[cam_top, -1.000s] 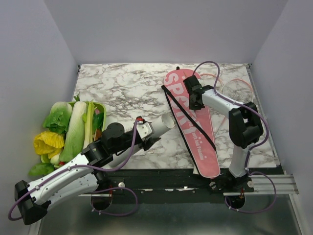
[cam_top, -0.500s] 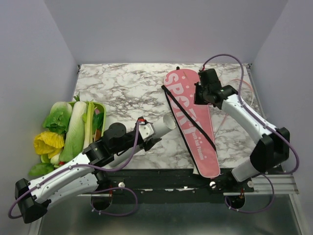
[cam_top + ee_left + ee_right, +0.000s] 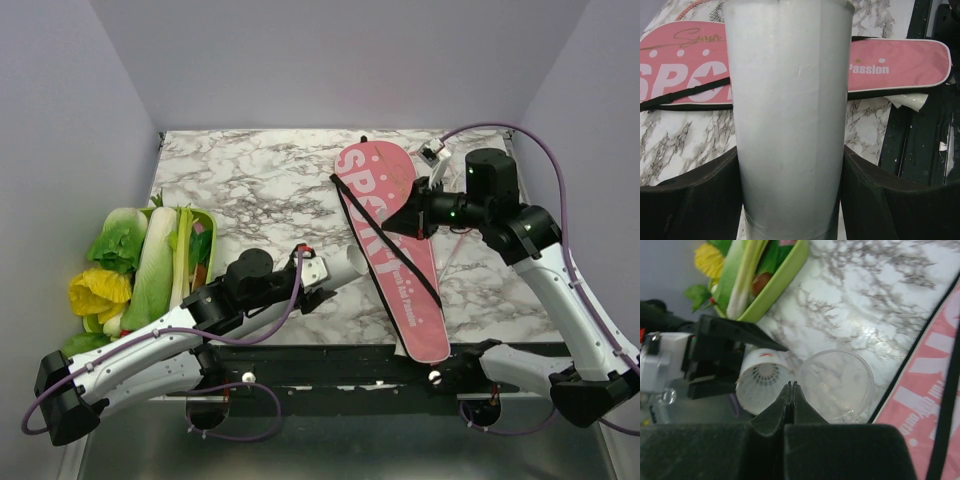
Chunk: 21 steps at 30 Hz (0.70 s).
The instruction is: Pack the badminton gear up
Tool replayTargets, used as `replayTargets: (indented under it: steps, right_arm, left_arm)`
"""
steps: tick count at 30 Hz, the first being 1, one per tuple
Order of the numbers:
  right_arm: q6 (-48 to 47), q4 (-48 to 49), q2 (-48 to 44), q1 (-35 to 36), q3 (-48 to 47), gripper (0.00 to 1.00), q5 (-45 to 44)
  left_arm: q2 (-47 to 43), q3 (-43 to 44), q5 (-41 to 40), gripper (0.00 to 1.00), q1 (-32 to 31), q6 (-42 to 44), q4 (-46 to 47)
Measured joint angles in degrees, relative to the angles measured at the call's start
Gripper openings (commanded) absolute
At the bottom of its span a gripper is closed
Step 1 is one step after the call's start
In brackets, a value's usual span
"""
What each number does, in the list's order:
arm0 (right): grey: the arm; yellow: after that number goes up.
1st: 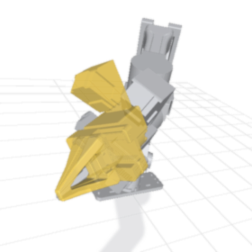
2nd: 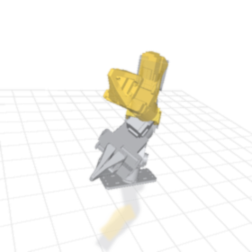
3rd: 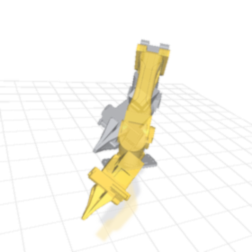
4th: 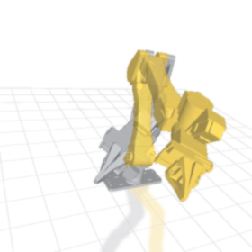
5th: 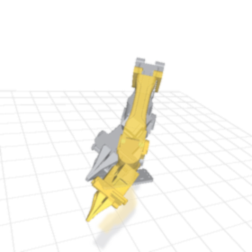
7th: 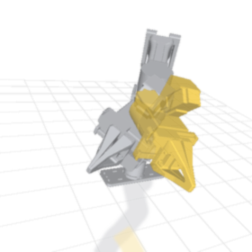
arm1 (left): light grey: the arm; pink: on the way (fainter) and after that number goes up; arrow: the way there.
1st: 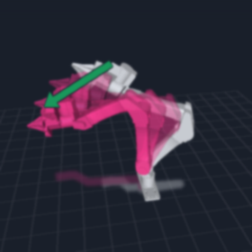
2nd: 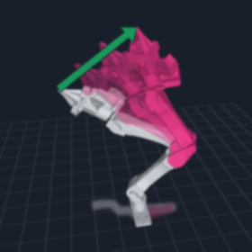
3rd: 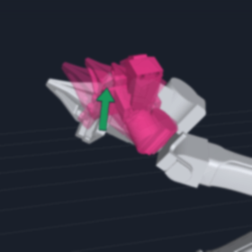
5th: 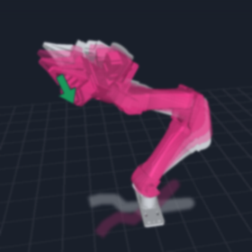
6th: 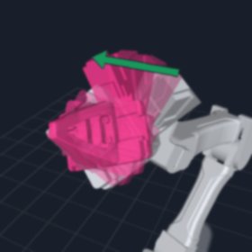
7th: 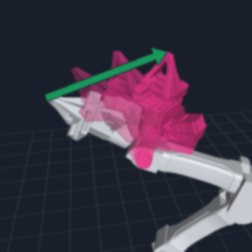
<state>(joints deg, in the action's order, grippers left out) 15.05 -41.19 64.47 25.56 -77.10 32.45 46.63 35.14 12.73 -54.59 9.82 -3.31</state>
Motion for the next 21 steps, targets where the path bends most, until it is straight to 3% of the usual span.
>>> replayTargets:
  steps: [8,21]
  right_arm:
    - [0.39,-0.50,-1.66,4.90,1.97,0.01,13.66]
    - [2.32,2.23,-1.55,11.15,6.16,0.01,16.09]
  left_arm:
    - [0.00,0.00,1.44,0.00,-0.33,-0.31,-0.07]
    - [-0.92,0.00,2.34,0.00,-0.68,-1.01,-0.07]
